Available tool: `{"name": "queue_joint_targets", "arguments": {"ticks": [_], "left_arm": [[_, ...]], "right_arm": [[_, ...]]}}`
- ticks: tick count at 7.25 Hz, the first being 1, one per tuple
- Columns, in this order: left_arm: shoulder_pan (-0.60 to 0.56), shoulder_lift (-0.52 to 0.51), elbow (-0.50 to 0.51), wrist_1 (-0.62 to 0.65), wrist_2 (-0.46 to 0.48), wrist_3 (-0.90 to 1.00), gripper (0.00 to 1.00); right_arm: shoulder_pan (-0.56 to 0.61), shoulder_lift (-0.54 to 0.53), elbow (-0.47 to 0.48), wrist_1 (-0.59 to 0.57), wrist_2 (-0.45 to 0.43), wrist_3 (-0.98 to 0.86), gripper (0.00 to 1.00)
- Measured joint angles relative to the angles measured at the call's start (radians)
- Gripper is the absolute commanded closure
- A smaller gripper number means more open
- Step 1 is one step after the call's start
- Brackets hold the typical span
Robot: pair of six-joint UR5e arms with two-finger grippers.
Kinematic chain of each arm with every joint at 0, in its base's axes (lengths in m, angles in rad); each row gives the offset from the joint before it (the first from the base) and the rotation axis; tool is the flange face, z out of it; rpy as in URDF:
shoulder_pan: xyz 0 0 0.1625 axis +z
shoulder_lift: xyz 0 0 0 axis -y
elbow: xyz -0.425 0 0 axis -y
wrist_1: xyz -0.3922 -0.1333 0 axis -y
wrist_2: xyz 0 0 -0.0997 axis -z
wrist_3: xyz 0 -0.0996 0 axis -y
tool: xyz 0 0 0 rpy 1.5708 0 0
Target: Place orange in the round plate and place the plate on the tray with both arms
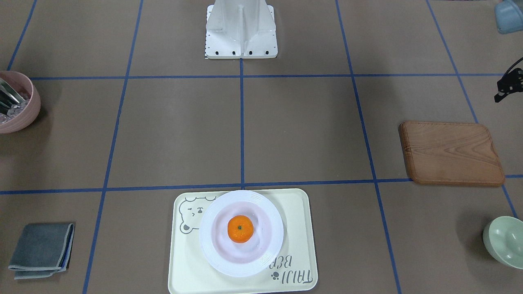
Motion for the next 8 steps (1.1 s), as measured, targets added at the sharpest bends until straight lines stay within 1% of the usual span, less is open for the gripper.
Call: {"name": "queue_joint_targets", "arguments": {"ticks": [8], "left_arm": [[0.002, -0.013, -0.020, -0.002, 0.000, -0.015, 0.02]], "right_arm": [[0.000, 0.003, 0.040, -0.001, -0.001, 0.005, 0.00]]}}
